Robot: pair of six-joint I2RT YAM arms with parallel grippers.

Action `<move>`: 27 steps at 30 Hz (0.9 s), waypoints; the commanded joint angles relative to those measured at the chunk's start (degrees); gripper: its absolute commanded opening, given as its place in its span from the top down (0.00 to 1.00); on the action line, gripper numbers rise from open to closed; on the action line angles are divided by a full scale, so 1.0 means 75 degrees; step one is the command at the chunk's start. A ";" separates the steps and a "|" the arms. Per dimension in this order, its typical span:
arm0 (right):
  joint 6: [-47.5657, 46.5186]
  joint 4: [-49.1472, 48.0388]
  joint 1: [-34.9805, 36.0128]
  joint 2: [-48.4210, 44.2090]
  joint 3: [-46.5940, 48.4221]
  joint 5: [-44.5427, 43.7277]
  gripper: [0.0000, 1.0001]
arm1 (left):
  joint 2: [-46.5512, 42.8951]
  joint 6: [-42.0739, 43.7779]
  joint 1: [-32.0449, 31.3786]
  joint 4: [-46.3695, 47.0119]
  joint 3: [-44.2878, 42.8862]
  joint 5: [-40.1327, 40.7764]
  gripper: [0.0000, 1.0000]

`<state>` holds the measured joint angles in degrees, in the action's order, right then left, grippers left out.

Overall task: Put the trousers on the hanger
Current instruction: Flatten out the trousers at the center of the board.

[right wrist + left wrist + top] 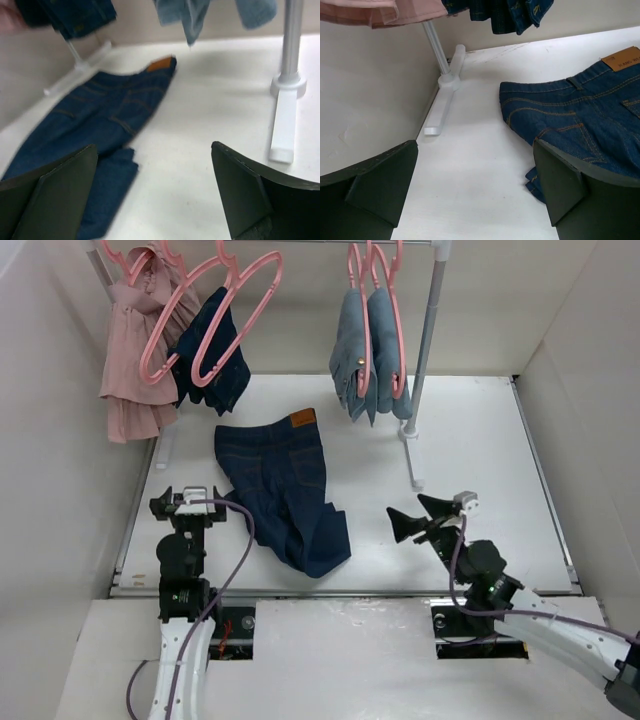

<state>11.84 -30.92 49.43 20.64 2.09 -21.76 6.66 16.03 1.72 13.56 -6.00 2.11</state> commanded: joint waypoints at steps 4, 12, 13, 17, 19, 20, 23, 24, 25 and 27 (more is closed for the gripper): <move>-0.0124 0.0687 -0.0005 0.2583 0.1781 0.0883 0.00 | 0.0423 0.1094 0.0029 -0.0261 -0.0231 -0.2151 0.00; -0.1460 0.4880 0.1130 0.8257 0.7696 -0.0095 0.00 | 0.2205 0.1672 0.0029 -0.2333 -0.2244 -0.2615 0.00; -0.1461 0.5220 0.1329 0.8774 0.8294 -0.0725 0.00 | 0.2288 0.1393 0.0029 -0.2834 -0.2537 -0.2277 0.00; -0.1461 0.5751 0.1331 1.0663 1.0825 -0.0358 0.00 | 0.1974 0.0234 0.0029 -0.3564 -0.3779 -0.1326 0.00; -0.1461 0.5599 0.1331 1.1494 1.1390 -0.0159 0.00 | 0.1342 -0.0062 0.0029 -0.3648 -0.3876 -0.1114 0.00; -0.1461 0.5599 0.1331 1.1799 1.1718 0.0341 0.00 | 0.1119 -0.0133 0.0029 -0.3729 -0.3876 -0.0870 0.00; -0.1391 0.6346 0.1331 1.3298 1.3381 0.1862 0.00 | 0.0216 -0.0134 0.0029 -0.3812 -0.3713 -0.0273 0.00; -0.1321 0.6697 0.1331 1.3766 1.4546 0.2113 0.00 | 0.0005 -0.0064 0.0029 -0.3812 -0.3526 -0.0107 0.00; -0.1216 0.7605 0.1331 1.4745 1.5242 0.2348 0.00 | -0.0310 -0.0063 0.0029 -0.3812 -0.3443 0.0069 0.00; -0.0899 0.8431 0.1331 1.5607 1.6520 0.2875 0.00 | -0.0430 -0.0063 0.0029 -0.3718 -0.3349 0.0550 0.00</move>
<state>2.79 19.64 59.20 131.59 116.16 -9.45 4.43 17.21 1.96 -13.47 -32.86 -0.60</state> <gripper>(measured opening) 0.999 0.997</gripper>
